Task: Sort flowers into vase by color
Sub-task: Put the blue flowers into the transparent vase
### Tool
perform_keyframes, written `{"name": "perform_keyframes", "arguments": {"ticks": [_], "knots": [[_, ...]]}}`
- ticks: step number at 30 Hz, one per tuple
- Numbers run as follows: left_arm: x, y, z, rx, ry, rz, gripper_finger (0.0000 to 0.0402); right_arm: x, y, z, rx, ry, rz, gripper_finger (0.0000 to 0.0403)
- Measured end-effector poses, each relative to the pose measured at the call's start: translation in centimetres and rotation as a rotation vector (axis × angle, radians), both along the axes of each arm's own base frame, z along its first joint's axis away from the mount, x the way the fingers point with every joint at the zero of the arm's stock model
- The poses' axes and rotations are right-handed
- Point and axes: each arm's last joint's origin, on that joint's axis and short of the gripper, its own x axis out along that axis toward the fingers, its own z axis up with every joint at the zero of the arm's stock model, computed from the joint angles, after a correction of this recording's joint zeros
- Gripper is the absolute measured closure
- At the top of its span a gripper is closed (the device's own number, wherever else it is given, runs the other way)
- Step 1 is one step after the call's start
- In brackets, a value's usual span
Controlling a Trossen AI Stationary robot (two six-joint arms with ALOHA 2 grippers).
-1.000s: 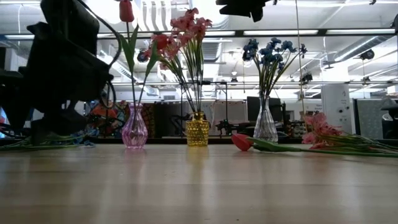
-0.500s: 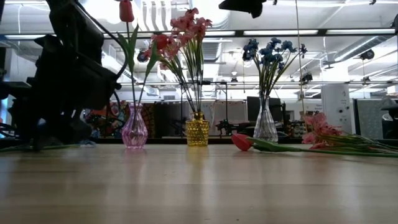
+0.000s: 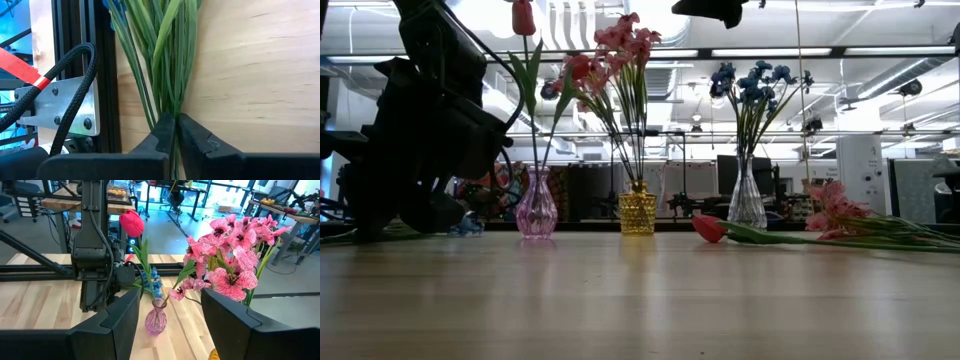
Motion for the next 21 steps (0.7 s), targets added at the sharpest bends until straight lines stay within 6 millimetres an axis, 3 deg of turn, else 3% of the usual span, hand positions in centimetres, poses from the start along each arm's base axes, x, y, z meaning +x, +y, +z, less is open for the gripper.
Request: {"name": "perform_keyframes", "arguments": {"ticks": [12,21], "knots": [[-0.3,-0.5,0.9,-0.079,0.003,-0.025,0.0401,0.0,0.0,-0.2,-0.001,0.02,0.0,0.0197],[-0.6,-2.0,4.0,-0.042,-0.197,-0.13,0.0401,0.0,0.0,-0.2,-0.007,0.022,0.001,0.0197]]}}
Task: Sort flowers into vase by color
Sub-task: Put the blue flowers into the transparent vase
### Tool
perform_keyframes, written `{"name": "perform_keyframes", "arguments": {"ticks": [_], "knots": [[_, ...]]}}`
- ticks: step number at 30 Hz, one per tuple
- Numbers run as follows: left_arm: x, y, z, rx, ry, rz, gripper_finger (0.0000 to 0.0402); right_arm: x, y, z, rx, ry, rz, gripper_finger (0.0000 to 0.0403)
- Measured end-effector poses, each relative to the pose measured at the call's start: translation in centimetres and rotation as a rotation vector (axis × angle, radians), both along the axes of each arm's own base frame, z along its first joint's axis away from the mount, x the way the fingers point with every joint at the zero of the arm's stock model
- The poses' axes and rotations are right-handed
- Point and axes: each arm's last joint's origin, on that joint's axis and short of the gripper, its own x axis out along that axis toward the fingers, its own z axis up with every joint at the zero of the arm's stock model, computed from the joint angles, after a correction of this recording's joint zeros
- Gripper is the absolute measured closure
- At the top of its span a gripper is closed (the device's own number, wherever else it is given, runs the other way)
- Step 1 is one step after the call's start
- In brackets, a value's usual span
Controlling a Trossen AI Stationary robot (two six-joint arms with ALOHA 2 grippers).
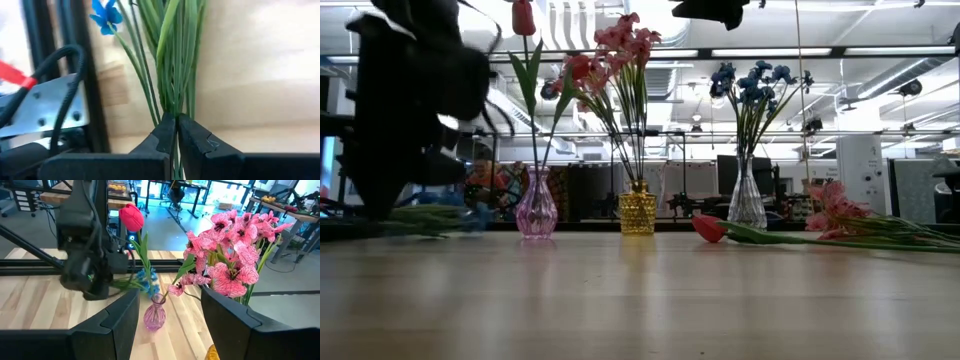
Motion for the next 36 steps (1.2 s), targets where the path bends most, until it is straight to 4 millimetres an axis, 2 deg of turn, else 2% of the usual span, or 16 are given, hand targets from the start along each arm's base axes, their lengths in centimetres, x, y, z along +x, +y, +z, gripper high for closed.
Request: {"name": "perform_keyframes", "arguments": {"ticks": [6,12,21,24,30,36], "knots": [[-0.2,-2.1,2.6,-0.082,-0.13,-0.093,0.0402,0.0,0.0,0.0,0.01,-0.001,0.0,0.0197],[-0.6,-5.2,5.5,-0.139,-0.239,-0.253,0.0401,0.0,0.4,-0.1,0.011,0.006,0.018,0.0197],[-1.8,-9.9,9.6,-0.15,-0.252,-0.42,0.0401,-1.1,1.5,0.8,0.02,-0.017,0.052,0.0197],[-1.8,-11.8,10.9,-0.092,-0.325,-0.569,0.0401,-1.8,2.0,1.3,0.031,-0.021,0.069,0.0197],[-1.7,-15.4,14.0,0.146,-0.532,-0.849,0.0401,-2.9,3.1,1.9,0.077,-0.023,0.138,0.0197],[0.2,-18.0,16.2,0.411,-0.613,-1.116,0.0401,-3.1,4.4,1.5,0.144,0.001,0.252,0.0197]]}}
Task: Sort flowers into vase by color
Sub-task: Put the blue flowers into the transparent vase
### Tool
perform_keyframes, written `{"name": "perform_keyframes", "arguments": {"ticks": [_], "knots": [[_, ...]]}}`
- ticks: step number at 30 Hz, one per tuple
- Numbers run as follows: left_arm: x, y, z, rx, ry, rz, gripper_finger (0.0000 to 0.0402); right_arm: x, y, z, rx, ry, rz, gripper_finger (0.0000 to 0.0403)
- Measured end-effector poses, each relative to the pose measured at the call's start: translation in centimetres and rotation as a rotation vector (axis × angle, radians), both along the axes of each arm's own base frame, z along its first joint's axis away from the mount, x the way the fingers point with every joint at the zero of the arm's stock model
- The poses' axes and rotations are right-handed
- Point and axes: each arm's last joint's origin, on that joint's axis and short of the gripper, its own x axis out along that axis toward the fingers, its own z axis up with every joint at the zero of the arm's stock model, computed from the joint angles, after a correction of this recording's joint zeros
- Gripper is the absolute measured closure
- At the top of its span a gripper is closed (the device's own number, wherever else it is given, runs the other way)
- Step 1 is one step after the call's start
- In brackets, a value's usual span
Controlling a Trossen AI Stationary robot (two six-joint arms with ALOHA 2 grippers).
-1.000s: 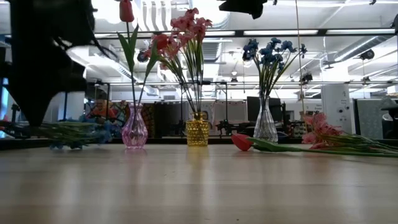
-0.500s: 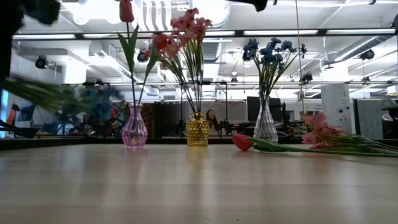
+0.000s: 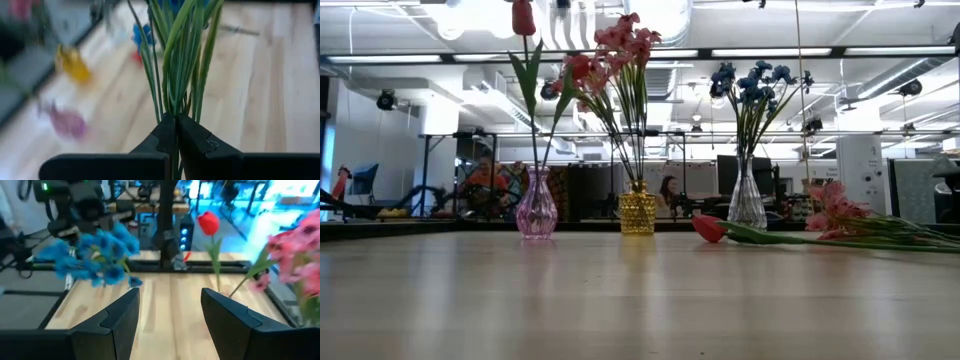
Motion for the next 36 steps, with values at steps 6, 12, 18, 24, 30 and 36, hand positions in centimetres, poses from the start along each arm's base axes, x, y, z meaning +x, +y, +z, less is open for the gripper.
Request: {"name": "perform_keyframes", "arguments": {"ticks": [6,12,18,24,30,36], "knots": [[1.7,-1.0,1.2,0.275,-0.1,-0.094,0.0401,-1.2,0.7,-0.3,0.008,0.078,-0.053,0.0197],[3.3,-1.4,1.4,0.347,-0.103,-0.194,0.0401,-1.7,1.6,-1.0,0.035,0.148,-0.042,0.0197],[6.5,-1.3,1.6,0.37,-0.102,-0.466,0.0401,-2.4,1.9,-1.6,0.069,0.23,-0.045,0.0197],[8.2,0.6,0.8,0.371,-0.185,-0.571,0.0401,-3.3,2.0,-2.2,0.11,0.274,-0.055,0.0197],[7.9,2.8,-1.4,0.323,-0.309,-0.561,0.0401,-3.7,2.5,-4.2,0.105,0.31,-0.093,0.0197],[5.9,4.2,-2.9,0.316,-0.469,-0.539,0.0401,-3.3,3.1,-6.6,0.098,0.253,-0.101,0.0197]]}}
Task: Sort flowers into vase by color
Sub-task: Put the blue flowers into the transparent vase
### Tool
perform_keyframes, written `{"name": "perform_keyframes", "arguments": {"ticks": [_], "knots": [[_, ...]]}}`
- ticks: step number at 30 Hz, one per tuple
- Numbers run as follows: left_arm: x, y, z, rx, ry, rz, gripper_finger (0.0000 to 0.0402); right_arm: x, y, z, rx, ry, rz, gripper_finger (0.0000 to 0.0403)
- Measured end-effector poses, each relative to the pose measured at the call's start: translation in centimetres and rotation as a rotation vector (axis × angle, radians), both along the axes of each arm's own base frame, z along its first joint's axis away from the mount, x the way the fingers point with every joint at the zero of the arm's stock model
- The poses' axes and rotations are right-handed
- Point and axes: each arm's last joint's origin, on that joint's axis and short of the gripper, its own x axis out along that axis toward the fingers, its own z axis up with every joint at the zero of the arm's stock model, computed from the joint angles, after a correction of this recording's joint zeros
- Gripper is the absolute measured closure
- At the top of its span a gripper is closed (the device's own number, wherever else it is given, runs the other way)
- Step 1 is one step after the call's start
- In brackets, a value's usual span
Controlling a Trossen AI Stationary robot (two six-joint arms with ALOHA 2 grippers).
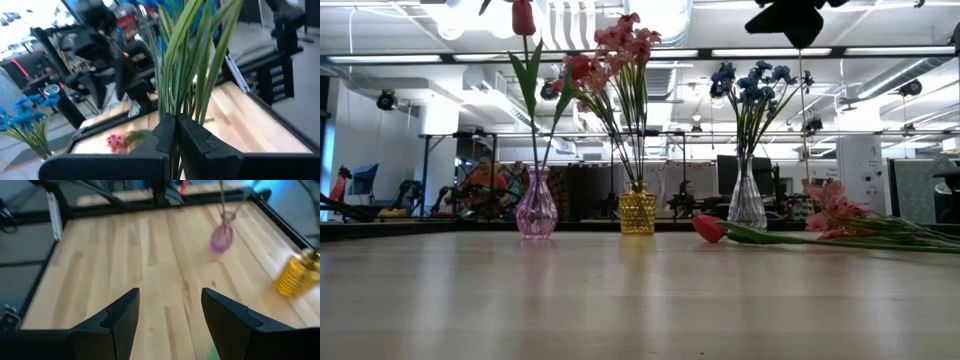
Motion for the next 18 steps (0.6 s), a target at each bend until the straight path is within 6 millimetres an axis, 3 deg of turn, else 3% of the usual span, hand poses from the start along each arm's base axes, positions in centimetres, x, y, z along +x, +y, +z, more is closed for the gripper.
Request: {"name": "perform_keyframes", "arguments": {"ticks": [9,18], "knots": [[-1.1,2.3,-2.9,-0.101,-0.177,0.043,0.0401,1.9,1.3,-4.3,-0.107,-0.312,0.095,0.0197],[-0.7,3.1,-4.9,-0.096,-0.207,0.081,0.0401,5.5,2.5,-6.3,-0.224,-0.444,0.12,0.0197]]}}
